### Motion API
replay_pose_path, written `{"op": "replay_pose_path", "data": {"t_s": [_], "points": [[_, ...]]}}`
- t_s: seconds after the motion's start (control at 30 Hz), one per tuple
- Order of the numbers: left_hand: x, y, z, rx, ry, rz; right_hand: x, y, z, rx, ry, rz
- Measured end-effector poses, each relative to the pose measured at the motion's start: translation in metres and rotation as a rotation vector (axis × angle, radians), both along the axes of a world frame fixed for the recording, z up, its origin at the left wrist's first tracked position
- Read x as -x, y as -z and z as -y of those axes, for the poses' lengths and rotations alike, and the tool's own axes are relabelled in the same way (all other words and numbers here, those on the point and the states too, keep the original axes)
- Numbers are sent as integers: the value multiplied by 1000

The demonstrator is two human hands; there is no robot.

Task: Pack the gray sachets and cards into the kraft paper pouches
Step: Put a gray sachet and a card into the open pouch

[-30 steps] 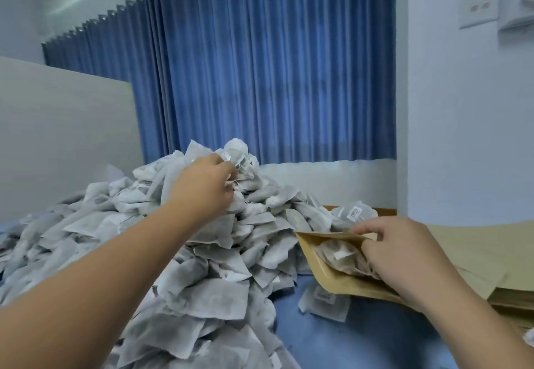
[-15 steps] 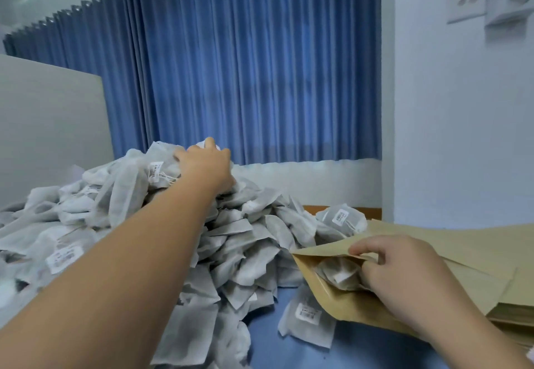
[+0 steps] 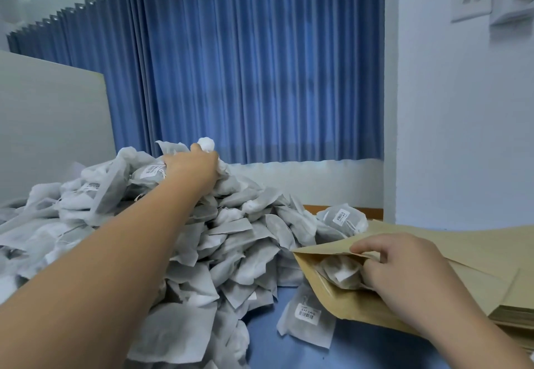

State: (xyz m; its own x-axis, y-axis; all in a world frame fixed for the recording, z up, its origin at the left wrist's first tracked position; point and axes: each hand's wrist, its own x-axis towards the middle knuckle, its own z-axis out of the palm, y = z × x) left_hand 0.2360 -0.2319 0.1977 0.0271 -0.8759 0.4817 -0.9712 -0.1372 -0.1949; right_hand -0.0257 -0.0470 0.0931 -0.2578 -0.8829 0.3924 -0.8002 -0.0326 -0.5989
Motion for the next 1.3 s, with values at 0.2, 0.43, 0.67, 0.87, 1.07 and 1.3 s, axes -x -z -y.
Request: {"op": "replay_pose_path", "data": {"t_s": [0.2,0.43,0.67,0.87,1.07,1.3], "points": [[-18,10,0,185,204,32,-2,-3,-5,-20,-5,-1],[-11,24,-18,447,493,-28,-6,-6,-8,-19,7,-8],[31,31,-80,509,927,-456,2,-11,-9,28,2,23],[76,71,-144,470,989,-992,14,-18,-13,71,4,80],[105,113,-180,473,1091,-733,18,-17,-16,93,-51,110],[134,149,-191,519,1173,-278,24,-15,-16,122,-42,109]]}}
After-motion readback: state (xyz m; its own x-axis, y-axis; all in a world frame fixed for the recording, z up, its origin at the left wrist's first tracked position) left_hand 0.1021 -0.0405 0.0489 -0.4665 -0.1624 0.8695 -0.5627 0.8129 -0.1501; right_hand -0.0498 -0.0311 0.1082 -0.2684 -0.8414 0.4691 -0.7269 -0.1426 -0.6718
